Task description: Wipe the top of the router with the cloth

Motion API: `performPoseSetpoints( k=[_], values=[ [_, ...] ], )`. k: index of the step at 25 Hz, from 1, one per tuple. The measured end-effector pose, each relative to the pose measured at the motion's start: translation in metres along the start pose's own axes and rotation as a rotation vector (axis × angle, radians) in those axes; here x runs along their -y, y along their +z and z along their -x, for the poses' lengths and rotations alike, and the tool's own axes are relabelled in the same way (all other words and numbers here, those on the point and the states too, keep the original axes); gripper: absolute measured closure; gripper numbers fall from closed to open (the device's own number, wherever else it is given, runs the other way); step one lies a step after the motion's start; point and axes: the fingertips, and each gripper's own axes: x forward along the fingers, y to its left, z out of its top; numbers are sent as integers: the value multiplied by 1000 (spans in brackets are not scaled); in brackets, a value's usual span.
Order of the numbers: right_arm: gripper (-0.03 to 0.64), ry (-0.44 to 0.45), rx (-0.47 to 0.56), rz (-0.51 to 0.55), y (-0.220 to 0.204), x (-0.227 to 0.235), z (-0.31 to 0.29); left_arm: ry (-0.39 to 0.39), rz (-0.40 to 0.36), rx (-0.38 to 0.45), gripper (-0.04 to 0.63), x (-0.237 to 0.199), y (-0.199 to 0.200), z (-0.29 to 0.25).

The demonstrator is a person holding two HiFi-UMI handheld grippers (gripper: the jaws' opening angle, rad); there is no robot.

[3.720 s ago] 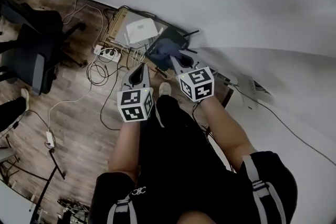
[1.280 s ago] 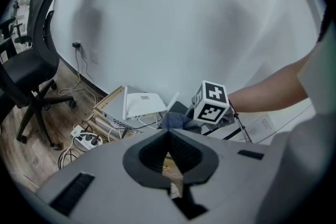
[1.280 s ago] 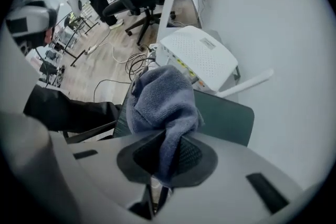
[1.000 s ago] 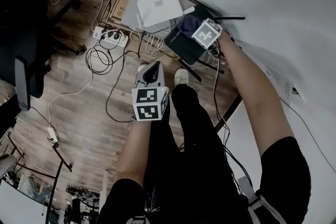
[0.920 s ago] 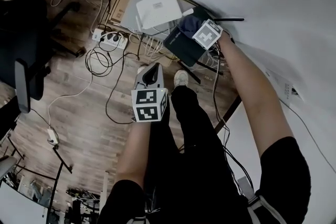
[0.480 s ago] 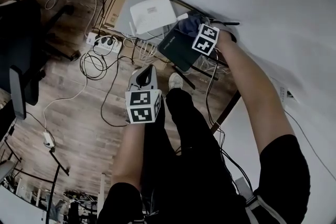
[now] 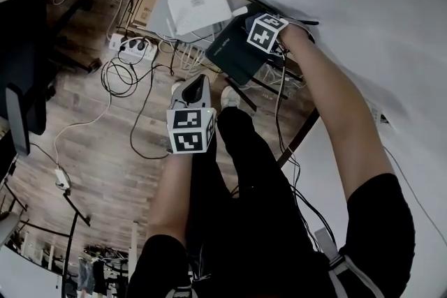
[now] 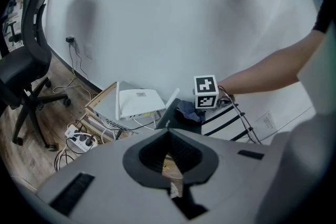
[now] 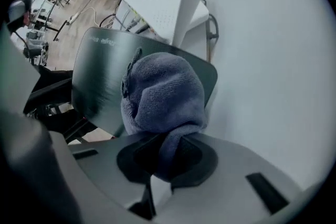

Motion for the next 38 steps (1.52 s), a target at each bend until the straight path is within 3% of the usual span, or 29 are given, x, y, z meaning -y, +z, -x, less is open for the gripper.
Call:
performPoseSetpoints(
  k=[3, 9, 14, 24, 31, 38],
  values=[
    [595, 43, -88, 22, -16, -14, -7, 1, 4, -2, 595, -3, -3, 0],
    [595, 133, -133, 105, -24, -48, -9, 1, 15, 11, 595, -3, -2, 2],
    [594, 126, -171, 193, -25, -61, -9, 1, 12, 15, 595, -1, -6, 4],
    [594, 241, -74, 367, -10, -114, 5, 8, 18, 17, 595, -4, -14, 10],
    [594, 366, -1, 437, 10, -160, 18, 19, 36, 13, 595, -10, -22, 12],
    [594, 366, 55, 473, 26, -170, 24, 23, 36, 13, 595, -11, -24, 13]
  ],
)
